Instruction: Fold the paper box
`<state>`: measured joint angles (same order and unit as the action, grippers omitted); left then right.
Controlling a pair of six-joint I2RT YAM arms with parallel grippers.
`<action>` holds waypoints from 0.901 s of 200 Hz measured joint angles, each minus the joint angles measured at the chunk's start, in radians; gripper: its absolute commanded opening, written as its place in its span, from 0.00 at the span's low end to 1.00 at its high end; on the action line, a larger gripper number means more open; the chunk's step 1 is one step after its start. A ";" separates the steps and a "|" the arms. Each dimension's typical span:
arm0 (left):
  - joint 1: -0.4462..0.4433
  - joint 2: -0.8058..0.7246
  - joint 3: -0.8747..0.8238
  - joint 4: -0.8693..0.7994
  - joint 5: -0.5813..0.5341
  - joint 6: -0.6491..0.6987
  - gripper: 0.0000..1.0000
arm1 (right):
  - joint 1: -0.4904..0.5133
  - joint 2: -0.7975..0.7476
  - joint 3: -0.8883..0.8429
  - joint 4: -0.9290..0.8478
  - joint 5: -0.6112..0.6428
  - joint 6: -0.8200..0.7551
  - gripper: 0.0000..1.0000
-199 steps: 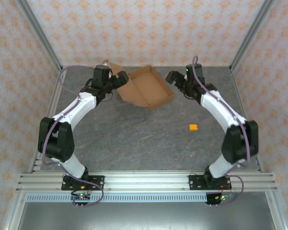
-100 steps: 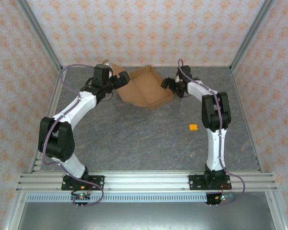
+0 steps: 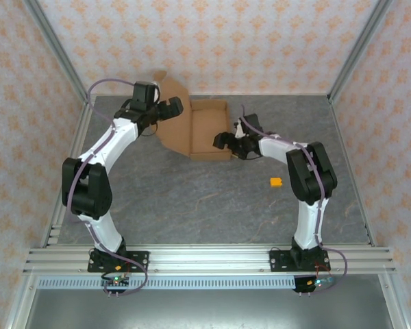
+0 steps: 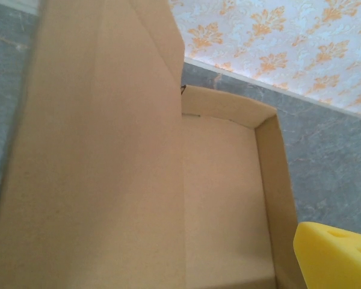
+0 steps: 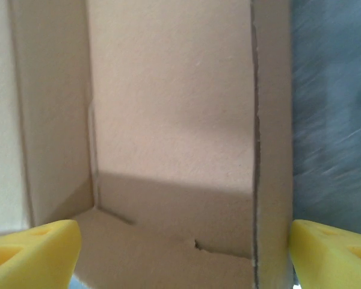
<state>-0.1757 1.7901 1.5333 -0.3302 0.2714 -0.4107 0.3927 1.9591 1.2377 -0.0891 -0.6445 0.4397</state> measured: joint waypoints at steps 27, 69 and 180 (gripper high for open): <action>0.033 0.063 0.129 -0.087 -0.026 0.076 0.99 | 0.100 -0.055 -0.126 0.106 -0.009 0.059 0.92; 0.090 0.167 0.272 -0.178 -0.097 0.171 1.00 | 0.134 -0.179 -0.219 0.069 0.071 0.041 0.99; 0.124 0.242 0.521 -0.271 -0.151 0.242 1.00 | -0.037 0.173 0.539 -0.254 0.472 -0.348 0.95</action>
<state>-0.0513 2.0319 2.0541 -0.6010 0.1207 -0.1688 0.3553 2.1323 1.7771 -0.3428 -0.1722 0.0914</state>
